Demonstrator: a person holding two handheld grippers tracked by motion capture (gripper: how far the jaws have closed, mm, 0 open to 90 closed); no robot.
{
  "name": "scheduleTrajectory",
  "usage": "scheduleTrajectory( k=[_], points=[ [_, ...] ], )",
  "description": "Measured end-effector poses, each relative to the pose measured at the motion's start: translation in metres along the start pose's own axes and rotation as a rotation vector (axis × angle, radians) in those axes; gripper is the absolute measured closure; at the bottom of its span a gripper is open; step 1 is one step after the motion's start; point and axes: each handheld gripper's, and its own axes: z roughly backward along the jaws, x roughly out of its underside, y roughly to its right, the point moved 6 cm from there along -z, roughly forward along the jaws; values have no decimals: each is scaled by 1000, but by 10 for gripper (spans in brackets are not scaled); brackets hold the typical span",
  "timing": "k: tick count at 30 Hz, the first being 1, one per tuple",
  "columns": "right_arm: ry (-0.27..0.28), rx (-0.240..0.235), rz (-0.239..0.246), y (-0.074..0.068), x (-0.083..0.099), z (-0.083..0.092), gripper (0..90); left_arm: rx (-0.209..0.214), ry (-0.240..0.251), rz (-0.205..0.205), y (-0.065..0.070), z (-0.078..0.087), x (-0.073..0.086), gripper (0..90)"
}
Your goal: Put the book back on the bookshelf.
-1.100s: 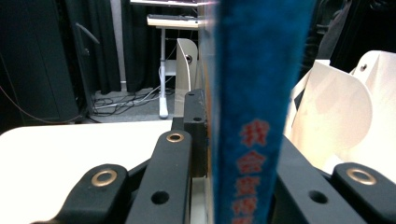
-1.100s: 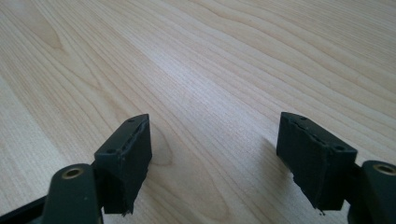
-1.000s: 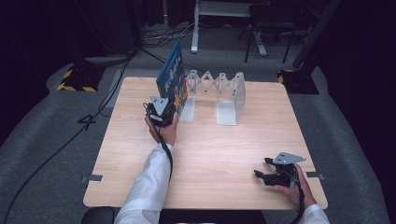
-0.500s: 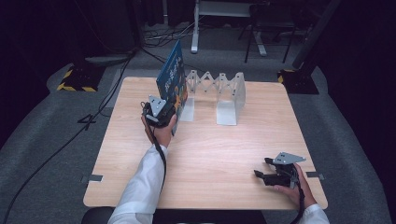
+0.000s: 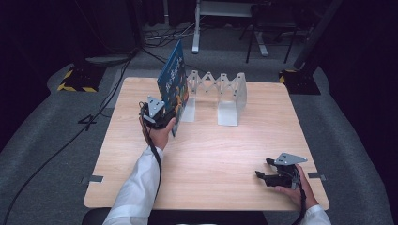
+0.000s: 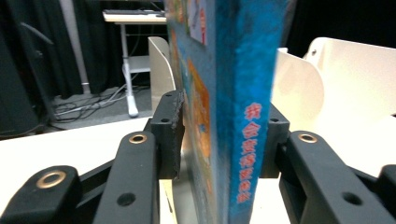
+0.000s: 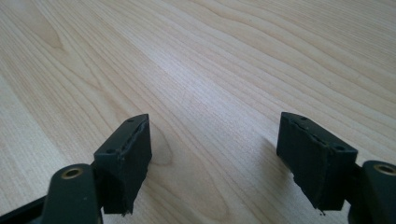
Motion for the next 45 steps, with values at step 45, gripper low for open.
scheduleTrajectory(
  k=[45],
  points=[
    [0,0,0,0,0,0,268,145,-172,-158,2,41,-7,265]
  ],
)
